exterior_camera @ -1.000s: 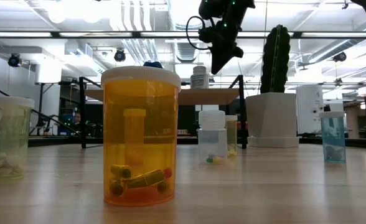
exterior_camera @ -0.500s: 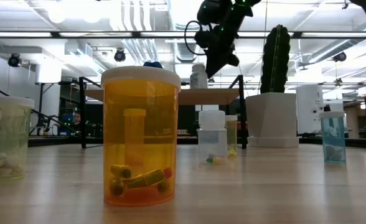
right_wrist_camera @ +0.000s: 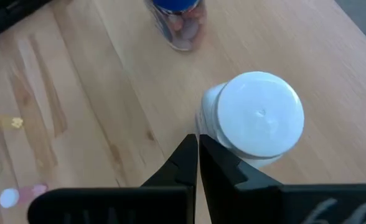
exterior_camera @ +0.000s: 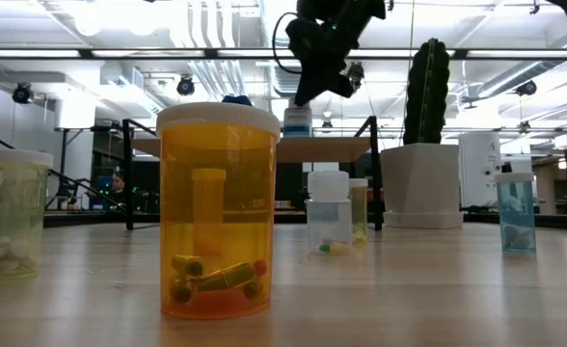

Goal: Pick and place medicine bottles onto shelf by color
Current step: Put the white pill bottle on the shelf, then put the yellow pill bottle on the shelf

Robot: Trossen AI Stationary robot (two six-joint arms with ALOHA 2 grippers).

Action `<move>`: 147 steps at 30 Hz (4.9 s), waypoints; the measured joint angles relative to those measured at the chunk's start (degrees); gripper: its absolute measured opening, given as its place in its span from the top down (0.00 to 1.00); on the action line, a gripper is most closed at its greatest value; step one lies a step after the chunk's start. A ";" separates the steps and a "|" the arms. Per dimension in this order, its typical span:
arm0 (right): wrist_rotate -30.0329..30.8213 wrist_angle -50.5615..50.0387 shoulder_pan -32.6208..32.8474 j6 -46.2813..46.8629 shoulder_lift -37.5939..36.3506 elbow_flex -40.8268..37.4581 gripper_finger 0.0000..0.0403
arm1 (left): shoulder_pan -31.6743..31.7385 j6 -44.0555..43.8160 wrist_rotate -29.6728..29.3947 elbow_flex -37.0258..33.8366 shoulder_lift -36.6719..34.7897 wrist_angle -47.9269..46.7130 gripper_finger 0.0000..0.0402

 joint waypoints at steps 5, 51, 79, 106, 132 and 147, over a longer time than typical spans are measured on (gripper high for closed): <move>0.00 -0.46 -0.01 -1.87 -0.12 0.03 0.98 | 0.00 0.00 -0.24 -0.03 0.00 -0.01 1.00; 3.09 2.57 -1.38 -27.16 -1.67 0.24 0.27 | 0.00 3.28 -0.22 -0.23 0.00 -0.10 1.00; 9.92 4.92 -5.09 -18.21 -1.72 0.21 0.58 | 0.00 3.61 -0.17 -0.32 -0.20 -0.12 1.00; 4.52 5.10 -11.18 -15.94 -0.46 -0.47 0.35 | 0.00 6.34 -0.16 -0.34 -1.32 -0.14 1.00; 18.23 -1.01 19.42 -0.11 -10.78 3.93 0.44 | -15.10 -50.32 35.07 -0.12 9.34 -46.15 1.00; 24.24 1.72 23.73 1.47 -9.86 3.29 0.44 | -17.12 -57.96 31.19 -0.57 23.78 -46.74 0.87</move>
